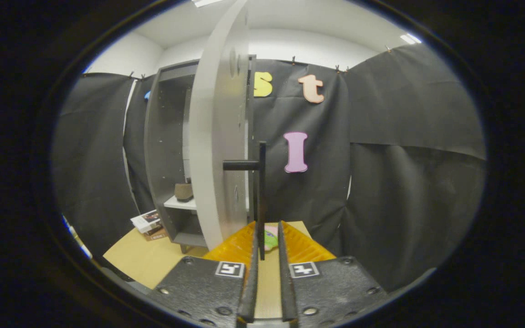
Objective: Open the shoe cabinet door, grab the shoes and put them into the shoe cabinet, then close the shoe cabinet door.
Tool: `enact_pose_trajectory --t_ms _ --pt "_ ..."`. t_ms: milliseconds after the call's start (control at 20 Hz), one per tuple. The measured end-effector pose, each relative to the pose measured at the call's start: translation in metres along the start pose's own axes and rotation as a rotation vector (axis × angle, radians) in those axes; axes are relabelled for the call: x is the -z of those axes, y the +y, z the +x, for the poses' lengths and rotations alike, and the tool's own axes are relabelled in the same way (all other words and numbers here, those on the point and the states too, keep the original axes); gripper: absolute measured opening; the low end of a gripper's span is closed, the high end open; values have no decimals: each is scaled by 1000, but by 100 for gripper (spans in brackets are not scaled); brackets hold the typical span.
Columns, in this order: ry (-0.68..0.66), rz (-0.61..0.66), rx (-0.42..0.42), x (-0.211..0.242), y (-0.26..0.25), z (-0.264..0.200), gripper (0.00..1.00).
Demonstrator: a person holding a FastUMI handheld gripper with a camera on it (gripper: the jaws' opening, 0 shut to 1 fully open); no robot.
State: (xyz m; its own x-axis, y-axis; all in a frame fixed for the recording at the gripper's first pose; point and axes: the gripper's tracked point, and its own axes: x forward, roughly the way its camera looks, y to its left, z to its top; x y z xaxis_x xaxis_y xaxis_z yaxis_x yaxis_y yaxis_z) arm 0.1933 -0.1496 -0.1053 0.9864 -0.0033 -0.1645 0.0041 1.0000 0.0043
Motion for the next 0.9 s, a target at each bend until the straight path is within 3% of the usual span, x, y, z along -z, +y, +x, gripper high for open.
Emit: enact_pose_trajectory --t_ms 150,200,250,350,400,650,900 --pt "-18 -57 73 0 -15 -20 58" --pt "-33 -89 93 -1 -19 -28 65" --pt "-45 -122 108 -2 -21 -38 65" --pt "-51 -138 112 1 -15 -51 80" --pt "-49 -126 106 1 -11 -58 97" --pt "-52 -79 107 23 16 -87 100" --pt "7 -59 28 76 80 -85 100"
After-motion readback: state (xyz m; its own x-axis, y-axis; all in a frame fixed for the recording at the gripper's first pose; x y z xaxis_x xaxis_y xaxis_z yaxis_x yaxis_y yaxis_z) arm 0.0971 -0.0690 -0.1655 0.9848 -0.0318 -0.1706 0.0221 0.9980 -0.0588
